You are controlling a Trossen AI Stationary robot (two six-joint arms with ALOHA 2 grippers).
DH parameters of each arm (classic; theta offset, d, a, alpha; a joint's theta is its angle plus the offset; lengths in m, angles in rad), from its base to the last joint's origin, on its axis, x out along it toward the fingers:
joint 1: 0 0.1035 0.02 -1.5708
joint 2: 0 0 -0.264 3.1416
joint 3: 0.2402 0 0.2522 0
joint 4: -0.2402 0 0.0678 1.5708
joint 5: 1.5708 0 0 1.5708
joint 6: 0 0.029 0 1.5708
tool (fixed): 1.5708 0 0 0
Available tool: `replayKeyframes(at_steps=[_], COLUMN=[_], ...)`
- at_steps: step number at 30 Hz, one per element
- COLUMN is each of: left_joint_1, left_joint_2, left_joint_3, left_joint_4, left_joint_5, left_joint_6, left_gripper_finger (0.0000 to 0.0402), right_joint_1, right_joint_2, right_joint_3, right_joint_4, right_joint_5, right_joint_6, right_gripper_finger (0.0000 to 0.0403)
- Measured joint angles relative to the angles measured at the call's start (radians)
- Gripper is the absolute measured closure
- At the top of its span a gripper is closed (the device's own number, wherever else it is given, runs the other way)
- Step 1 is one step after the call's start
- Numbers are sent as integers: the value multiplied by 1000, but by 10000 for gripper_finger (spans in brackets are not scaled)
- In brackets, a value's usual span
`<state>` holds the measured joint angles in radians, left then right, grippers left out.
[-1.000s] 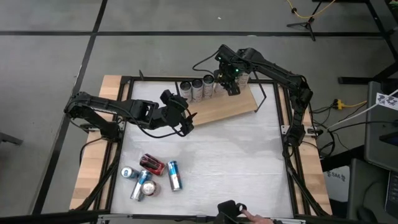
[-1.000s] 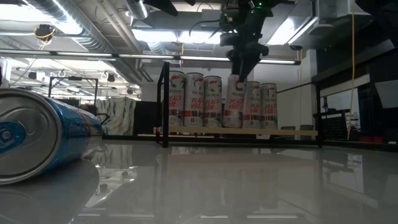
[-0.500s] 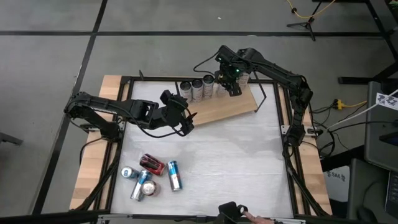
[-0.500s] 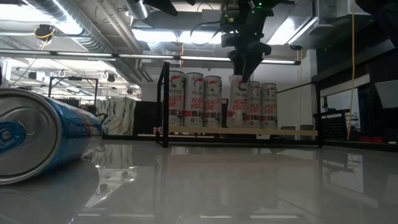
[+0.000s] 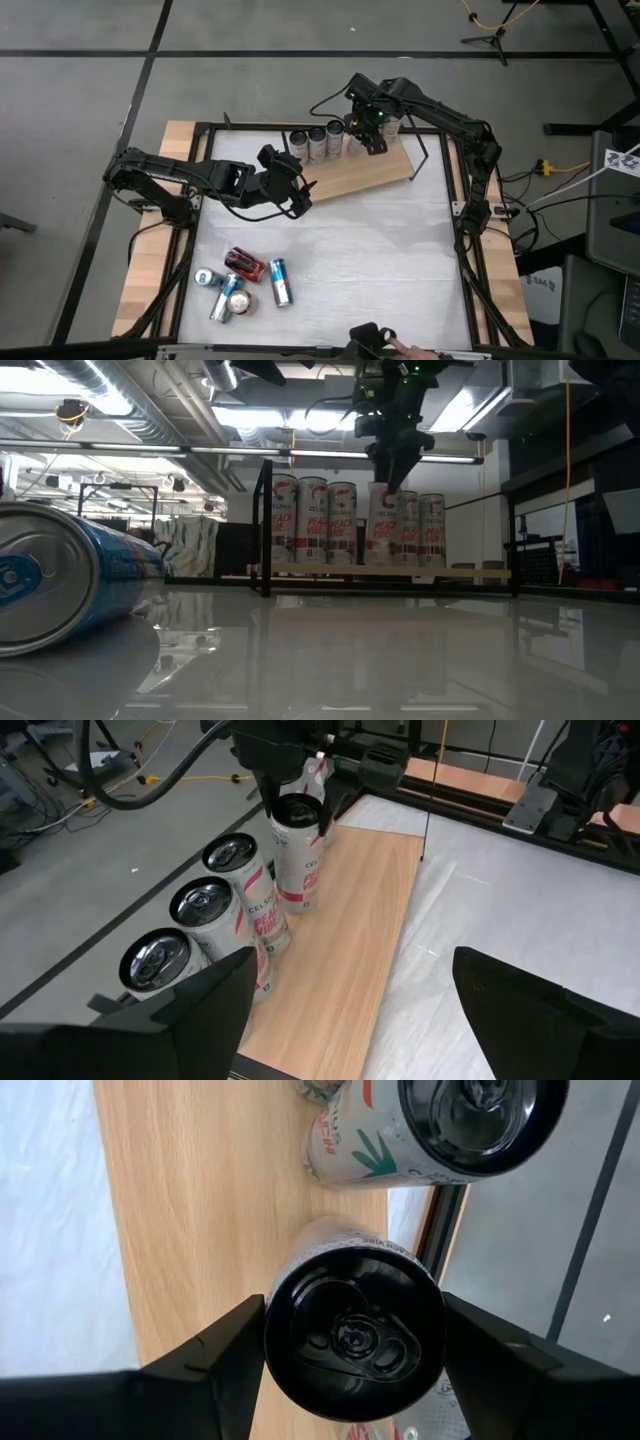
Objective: Place canned beverage on shelf
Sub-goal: Put the white pink soda can on the shelf aligned with the other white pink soda cans
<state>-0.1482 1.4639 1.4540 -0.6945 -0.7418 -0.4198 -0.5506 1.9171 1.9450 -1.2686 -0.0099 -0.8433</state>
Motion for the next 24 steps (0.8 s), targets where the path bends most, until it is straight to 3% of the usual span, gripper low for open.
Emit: replayKeyframes(at_steps=[24], left_joint_1=[0], left_joint_2=[0], left_joint_3=[0], left_joint_4=[0], left_joint_5=[0], left_joint_6=[0], left_gripper_finger=[72], right_joint_1=[0], right_joint_2=[10], right_joint_3=[-1], right_joint_4=[46], right_joint_5=[0], right_joint_6=[0], right_gripper_finger=[150])
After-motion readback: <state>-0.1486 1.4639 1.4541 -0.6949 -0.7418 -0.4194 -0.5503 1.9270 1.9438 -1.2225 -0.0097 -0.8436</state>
